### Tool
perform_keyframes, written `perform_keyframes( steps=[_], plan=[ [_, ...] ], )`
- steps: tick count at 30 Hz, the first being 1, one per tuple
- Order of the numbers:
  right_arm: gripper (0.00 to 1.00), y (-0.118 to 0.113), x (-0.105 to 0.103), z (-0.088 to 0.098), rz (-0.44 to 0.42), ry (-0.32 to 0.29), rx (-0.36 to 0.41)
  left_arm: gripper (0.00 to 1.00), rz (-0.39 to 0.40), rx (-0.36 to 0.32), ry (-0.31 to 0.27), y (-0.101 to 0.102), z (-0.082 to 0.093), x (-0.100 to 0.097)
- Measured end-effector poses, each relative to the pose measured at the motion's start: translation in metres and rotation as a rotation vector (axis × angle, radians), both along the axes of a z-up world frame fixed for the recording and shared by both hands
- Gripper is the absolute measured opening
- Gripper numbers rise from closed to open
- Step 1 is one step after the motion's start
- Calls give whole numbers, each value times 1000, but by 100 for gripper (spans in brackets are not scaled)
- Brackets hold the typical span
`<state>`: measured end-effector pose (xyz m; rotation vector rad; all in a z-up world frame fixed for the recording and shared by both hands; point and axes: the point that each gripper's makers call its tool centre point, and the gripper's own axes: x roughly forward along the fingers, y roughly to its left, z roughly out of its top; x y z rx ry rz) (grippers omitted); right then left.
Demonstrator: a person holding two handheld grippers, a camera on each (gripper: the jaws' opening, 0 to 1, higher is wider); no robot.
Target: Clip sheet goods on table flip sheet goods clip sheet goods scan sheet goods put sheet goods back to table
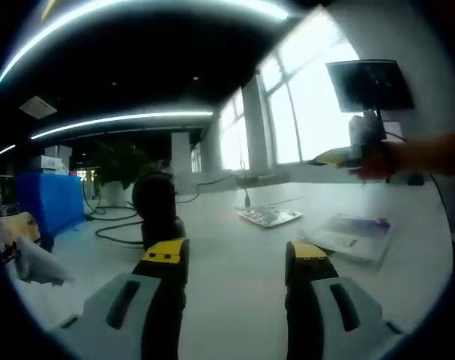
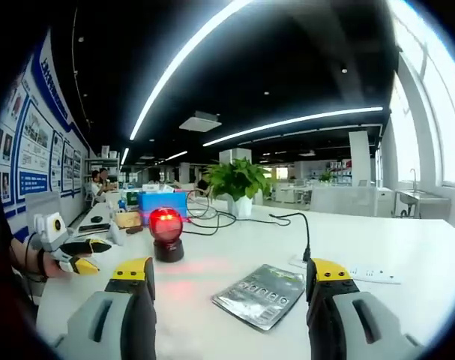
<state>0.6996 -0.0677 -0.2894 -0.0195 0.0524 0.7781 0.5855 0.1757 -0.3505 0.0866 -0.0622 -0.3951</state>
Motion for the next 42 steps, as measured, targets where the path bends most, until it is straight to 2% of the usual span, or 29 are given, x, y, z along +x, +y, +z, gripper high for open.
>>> perform_keyframes(
  steps=[9,14,18,28,39,42],
  plan=[
    [75,-22,-27,1,-46,-20,15,44,-4,-2,-3,0,1,-1],
    [75,-25,-52,-14,-58,-15,-4,44,-14,-5,-10,-1,3,-2],
    [75,-34,-62,-15,-76,-8,10,44,-25,-6,-11,-3,3,-3],
    [72,-56,-73,-13,-125,-20,44,44,-22,-1,-12,-3,3,-4],
    [67,-84,-82,-17,-178,-38,73,45,-31,-26,-24,-4,7,-6],
    [67,-88,-89,-20,-175,-46,81,47,-29,-47,-41,-2,12,-8]
  ],
)
